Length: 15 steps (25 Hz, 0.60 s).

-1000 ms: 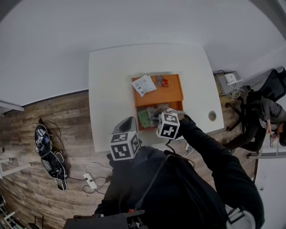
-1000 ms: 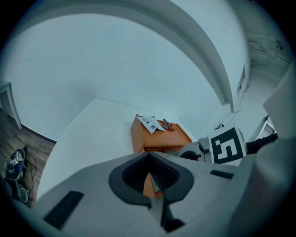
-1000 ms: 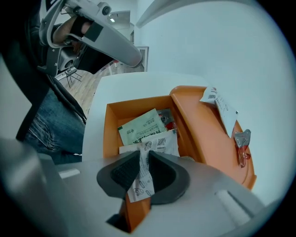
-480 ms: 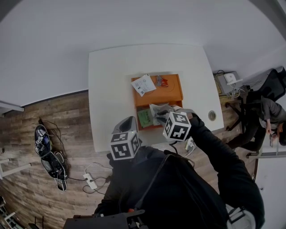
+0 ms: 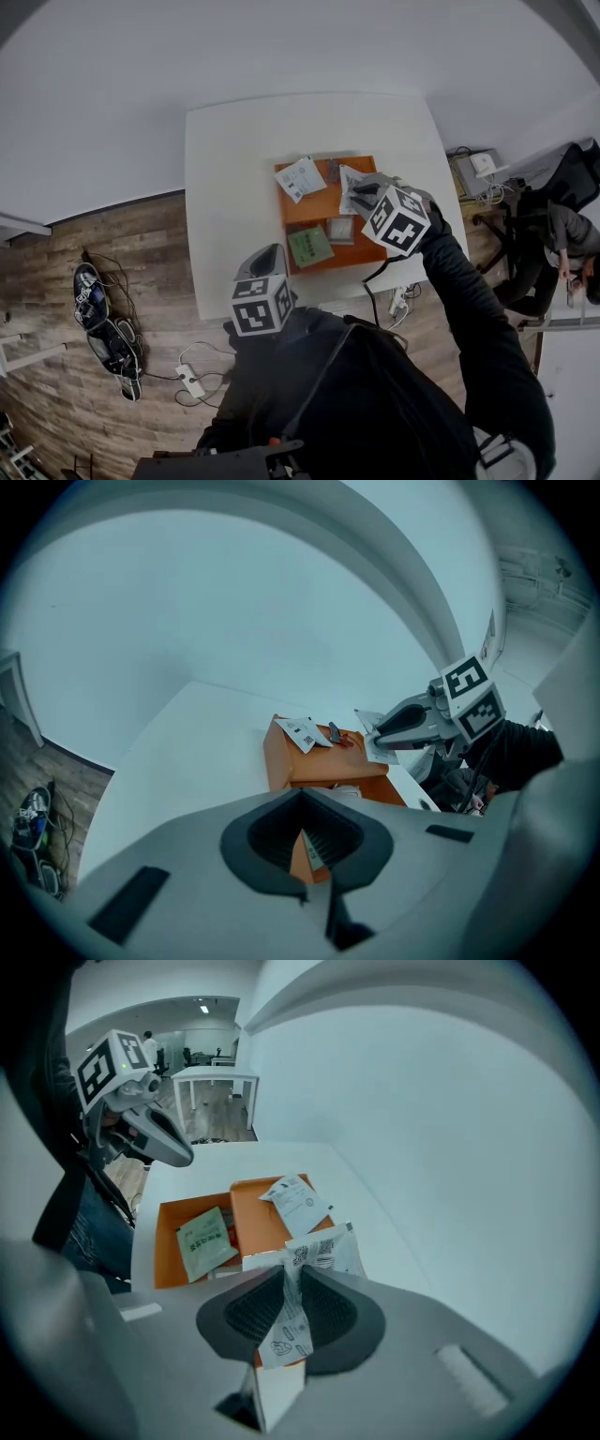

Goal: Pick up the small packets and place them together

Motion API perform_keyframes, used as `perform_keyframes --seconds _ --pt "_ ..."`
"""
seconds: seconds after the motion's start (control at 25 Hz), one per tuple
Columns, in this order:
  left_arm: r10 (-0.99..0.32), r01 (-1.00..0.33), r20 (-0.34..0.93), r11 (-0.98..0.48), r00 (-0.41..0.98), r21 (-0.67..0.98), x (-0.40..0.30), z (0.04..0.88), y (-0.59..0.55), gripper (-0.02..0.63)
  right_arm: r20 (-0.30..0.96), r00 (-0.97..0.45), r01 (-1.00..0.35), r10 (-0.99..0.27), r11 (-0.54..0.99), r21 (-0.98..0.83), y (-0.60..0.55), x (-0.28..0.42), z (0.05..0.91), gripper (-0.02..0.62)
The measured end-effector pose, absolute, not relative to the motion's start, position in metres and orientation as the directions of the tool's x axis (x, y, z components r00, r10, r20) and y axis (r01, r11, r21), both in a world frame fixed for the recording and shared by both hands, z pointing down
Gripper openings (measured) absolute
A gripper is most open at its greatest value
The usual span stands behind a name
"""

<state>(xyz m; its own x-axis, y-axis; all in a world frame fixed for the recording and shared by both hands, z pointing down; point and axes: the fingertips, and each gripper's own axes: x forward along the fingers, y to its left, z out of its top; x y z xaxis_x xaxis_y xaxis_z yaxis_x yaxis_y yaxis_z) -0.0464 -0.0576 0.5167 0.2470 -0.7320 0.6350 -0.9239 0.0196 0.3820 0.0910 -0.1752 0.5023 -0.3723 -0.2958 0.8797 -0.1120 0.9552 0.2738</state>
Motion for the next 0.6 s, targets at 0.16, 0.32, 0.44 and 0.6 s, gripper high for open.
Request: perform_keyframes --seconds 0.16,0.32,0.44,0.6 --pt "-0.728 -0.924 0.639 0.022 0.246 0.381 -0.047 0.517 -0.059 -0.002 0.886 -0.347 -0.155 -0.307 0.951 0.269 -0.202 0.1 0.508 0.061" --pt "-0.726 -0.925 0.642 0.023 0.246 0.38 -0.046 0.518 -0.059 -0.002 0.902 -0.314 -0.162 -0.295 0.953 0.256 -0.213 0.107 0.521 0.061" --pt "-0.725 -0.925 0.643 0.025 0.245 0.38 -0.046 0.518 -0.061 -0.002 0.911 -0.296 -0.164 -0.286 0.955 0.246 -0.217 0.11 0.53 0.063" --pt "-0.725 -0.925 0.646 0.03 0.241 0.379 -0.047 0.519 -0.062 -0.002 0.919 -0.289 -0.156 -0.267 0.961 0.23 -0.218 0.11 0.534 0.066"
